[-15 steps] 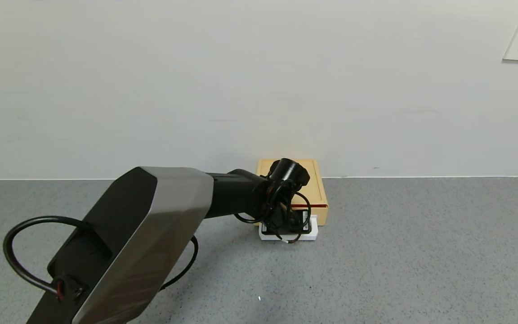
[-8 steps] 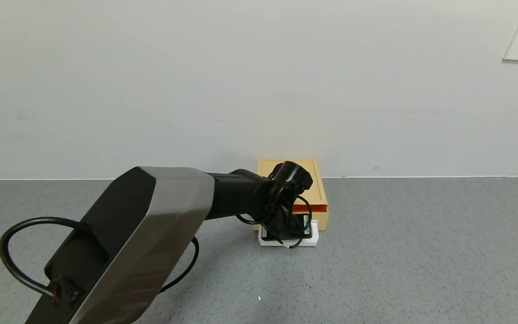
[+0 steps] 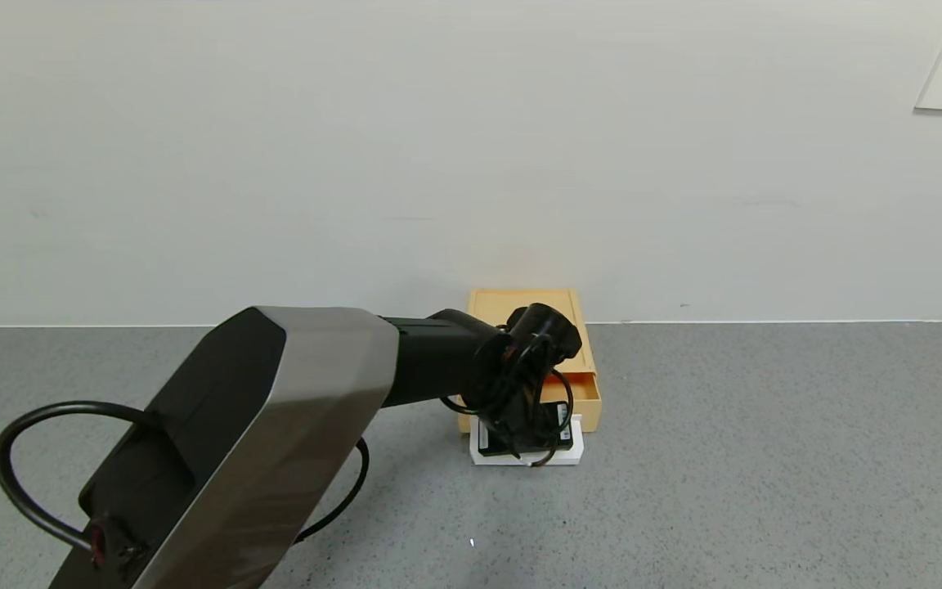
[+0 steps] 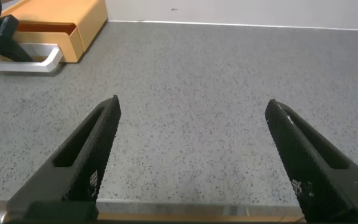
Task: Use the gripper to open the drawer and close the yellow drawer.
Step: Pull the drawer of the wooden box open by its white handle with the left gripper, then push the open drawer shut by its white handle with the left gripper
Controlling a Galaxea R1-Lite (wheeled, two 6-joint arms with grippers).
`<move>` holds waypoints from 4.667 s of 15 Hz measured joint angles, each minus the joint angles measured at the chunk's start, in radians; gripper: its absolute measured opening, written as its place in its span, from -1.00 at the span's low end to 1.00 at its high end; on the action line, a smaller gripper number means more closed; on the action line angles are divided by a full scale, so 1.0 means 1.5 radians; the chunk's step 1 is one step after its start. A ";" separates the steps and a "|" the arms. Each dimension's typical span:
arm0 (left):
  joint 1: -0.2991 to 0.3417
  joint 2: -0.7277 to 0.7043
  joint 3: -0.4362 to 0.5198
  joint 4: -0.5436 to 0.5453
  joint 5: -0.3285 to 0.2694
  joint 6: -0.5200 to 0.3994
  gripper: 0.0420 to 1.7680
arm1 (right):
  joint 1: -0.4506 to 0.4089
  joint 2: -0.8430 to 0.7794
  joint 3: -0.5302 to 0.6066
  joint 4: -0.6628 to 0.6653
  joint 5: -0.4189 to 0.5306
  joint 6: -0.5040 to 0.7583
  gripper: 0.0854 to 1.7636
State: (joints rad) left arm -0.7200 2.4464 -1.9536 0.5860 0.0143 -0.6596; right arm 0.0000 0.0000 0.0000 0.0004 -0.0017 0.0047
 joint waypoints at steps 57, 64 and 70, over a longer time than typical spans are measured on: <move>0.122 -0.462 0.364 -0.079 -0.165 0.213 -0.93 | 0.000 0.000 0.000 0.000 0.000 0.000 0.94; 0.224 -0.512 0.479 -0.228 -0.224 0.260 -0.93 | 0.000 0.000 0.000 0.000 0.000 0.000 0.94; 0.229 -0.511 0.480 -0.230 -0.224 0.256 -0.93 | 0.000 0.000 0.000 0.000 0.000 0.000 0.94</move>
State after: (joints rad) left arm -0.3770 1.6794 -1.2338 0.2409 -0.3213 -0.2755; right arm 0.0000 0.0000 0.0000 0.0000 -0.0019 0.0047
